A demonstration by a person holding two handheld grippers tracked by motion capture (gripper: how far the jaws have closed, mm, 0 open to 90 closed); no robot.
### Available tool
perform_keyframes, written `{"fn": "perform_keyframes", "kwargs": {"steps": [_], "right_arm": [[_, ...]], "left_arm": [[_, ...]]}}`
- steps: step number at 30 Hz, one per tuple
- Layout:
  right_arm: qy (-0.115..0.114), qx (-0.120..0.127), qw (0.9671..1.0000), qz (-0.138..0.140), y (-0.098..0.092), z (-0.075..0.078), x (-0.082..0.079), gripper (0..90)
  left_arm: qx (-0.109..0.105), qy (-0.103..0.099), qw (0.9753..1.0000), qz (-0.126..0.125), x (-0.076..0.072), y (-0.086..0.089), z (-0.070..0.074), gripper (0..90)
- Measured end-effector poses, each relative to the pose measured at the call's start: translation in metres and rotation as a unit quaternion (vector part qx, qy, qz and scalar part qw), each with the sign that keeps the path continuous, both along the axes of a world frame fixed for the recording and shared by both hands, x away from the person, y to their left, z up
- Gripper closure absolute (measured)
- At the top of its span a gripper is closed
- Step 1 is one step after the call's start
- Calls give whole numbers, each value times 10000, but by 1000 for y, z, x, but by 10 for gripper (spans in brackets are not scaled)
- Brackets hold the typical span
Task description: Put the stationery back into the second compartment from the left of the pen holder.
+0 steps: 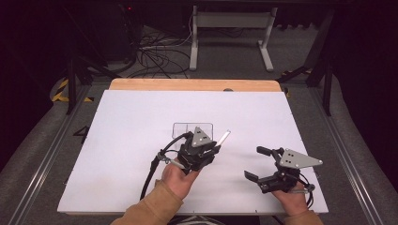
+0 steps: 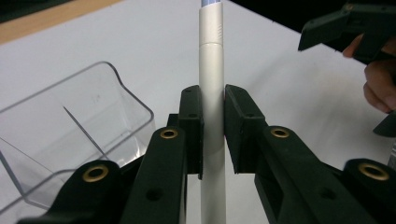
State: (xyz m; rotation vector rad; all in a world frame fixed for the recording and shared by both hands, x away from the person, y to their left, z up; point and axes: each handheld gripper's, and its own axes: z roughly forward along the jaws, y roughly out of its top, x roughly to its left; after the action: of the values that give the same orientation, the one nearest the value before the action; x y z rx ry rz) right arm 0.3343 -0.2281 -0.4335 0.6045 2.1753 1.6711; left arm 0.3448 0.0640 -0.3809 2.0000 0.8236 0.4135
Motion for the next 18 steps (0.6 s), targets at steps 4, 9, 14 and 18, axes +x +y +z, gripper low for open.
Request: {"fn": "perform_keyframes", "kwargs": {"steps": [4,9,14,18], "right_arm": [[5,-2,10000,9,0,0,0,42],[13,-5,10000,19,1,-1,0,43],[13,7,10000,24,0,-1,0,42],[25,-6,10000,39,1,-1,0,42]], "left_arm": [[-188,-164,9997,-9,0,5,5,784],[-478,-303,9984,-10,1,11,12,783],[-874,-328,9955,-138,5,19,19,783],[-991,-542,9934,-181,5,23,23,783]]}}
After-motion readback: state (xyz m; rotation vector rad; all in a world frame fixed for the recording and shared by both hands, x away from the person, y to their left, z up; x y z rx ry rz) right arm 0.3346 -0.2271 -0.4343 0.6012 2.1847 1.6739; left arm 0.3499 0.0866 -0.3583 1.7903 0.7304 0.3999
